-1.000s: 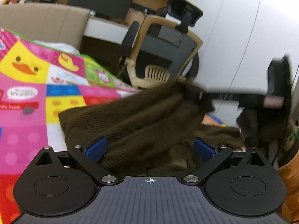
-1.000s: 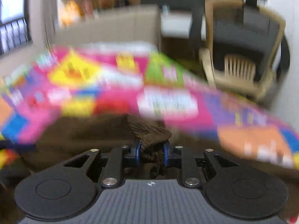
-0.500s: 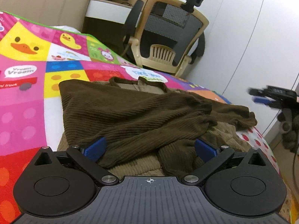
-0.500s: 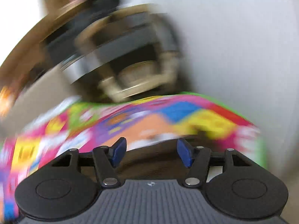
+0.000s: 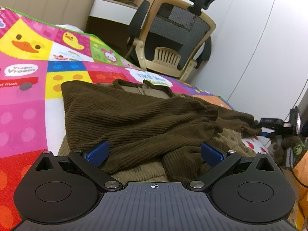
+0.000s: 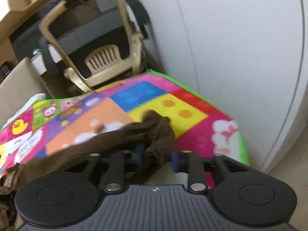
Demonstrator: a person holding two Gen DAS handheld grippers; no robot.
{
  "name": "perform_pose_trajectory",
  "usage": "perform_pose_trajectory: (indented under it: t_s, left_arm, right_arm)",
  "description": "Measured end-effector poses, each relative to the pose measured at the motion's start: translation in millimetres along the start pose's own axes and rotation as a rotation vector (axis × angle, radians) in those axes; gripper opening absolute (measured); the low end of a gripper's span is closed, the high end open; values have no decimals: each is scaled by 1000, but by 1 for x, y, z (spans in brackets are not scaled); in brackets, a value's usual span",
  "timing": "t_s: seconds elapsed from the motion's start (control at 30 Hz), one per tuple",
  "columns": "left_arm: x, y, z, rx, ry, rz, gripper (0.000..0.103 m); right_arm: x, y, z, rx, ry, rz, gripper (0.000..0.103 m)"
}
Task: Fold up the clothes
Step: 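Grasp the garment edge with the left gripper while the right gripper smooths the fold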
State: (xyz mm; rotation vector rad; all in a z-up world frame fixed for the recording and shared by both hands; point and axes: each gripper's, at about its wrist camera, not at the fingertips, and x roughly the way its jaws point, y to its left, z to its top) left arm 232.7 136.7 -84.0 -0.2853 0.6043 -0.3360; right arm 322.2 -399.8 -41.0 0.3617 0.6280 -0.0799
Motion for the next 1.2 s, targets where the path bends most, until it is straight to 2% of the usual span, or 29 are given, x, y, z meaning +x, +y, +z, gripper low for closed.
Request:
perform_pose_trajectory:
  t_s: [0.1, 0.2, 0.4, 0.5, 0.53, 0.57, 0.6, 0.63, 0.67, 0.77, 0.9, 1.03, 1.13, 1.2]
  left_arm:
    - [-2, 1, 1, -8, -3, -9, 103]
    - [-6, 1, 2, -15, -2, -21, 103]
    - [-14, 0, 6, -28, -1, -44, 103]
    - [-18, -1, 8, -36, -1, -56, 103]
    - [-22, -1, 10, -47, 0, -67, 103]
    - [-25, 0, 11, -59, 4, -72, 103]
    - [-28, 1, 11, -73, 10, -78, 103]
    - [-30, 2, 11, -80, 15, -80, 103]
    - [-32, 2, 11, -81, 16, -80, 103]
    - [-38, 1, 10, -80, 13, -79, 103]
    - [-37, 1, 16, -133, 9, -134, 103]
    - [-17, 3, 24, -240, 33, -91, 103]
    - [-4, 9, 27, -306, 49, -11, 103]
    - [0, 6, 28, -307, 43, 19, 102]
  right_arm:
    - [-38, 41, 19, -90, -88, 75, 16]
    - [-90, 115, 32, -240, -186, 239, 16]
    - [-128, 266, 8, -470, -178, 575, 15]
    - [-127, 322, -17, -581, -111, 698, 17]
    - [-126, 332, -24, -603, -78, 744, 21]
    - [-125, 342, -31, -623, -48, 787, 35]
    - [-128, 344, -36, -626, -51, 805, 44]
    - [-131, 346, -40, -628, -54, 822, 60]
    - [-133, 339, -38, -614, -69, 827, 64]
    - [-135, 314, -30, -559, -107, 817, 67]
    - [-119, 258, -24, -440, -139, 697, 71]
    - [-90, 198, -49, -306, -130, 597, 71]
    - [-64, 164, -76, -214, -92, 579, 71]
    - [-50, 146, -90, -157, -75, 578, 71]
